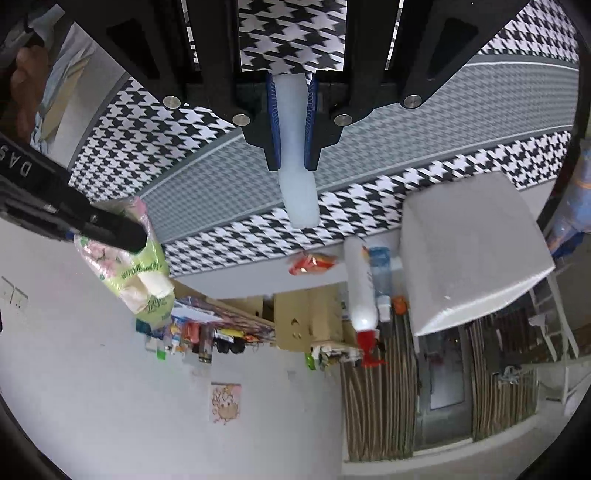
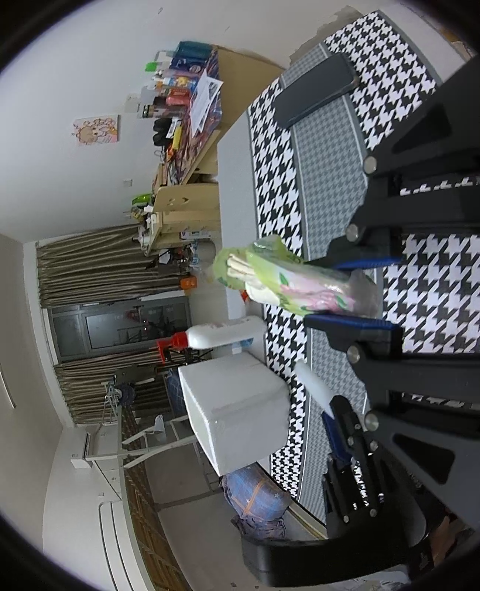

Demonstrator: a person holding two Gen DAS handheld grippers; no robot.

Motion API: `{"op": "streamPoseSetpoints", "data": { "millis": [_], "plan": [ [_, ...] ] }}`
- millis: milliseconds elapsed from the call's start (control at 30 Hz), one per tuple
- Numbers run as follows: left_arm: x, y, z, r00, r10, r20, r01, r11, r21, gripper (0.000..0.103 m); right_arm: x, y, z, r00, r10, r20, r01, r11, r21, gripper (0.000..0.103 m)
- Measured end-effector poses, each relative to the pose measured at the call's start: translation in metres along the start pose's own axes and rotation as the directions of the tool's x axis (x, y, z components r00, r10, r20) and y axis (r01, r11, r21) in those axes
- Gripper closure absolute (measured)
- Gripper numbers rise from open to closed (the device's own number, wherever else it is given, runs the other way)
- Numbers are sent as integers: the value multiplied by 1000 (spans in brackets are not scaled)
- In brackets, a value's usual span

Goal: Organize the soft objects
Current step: 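Carry the foam stick and tissue pack over the foam box with both grippers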

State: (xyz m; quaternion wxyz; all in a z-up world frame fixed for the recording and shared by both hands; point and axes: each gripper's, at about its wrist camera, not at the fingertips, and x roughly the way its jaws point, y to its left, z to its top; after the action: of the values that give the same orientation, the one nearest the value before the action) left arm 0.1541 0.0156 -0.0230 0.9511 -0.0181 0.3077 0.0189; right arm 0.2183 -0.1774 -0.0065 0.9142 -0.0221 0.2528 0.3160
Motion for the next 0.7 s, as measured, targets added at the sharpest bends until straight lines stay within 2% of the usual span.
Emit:
{"op": "streamPoseSetpoints", "data": {
  "millis": [700],
  "plan": [
    [-54,63,28,987,56,151,-48,997,-54,89,14,57,32,994,102,31,-99,991,-88,78]
  ]
}}
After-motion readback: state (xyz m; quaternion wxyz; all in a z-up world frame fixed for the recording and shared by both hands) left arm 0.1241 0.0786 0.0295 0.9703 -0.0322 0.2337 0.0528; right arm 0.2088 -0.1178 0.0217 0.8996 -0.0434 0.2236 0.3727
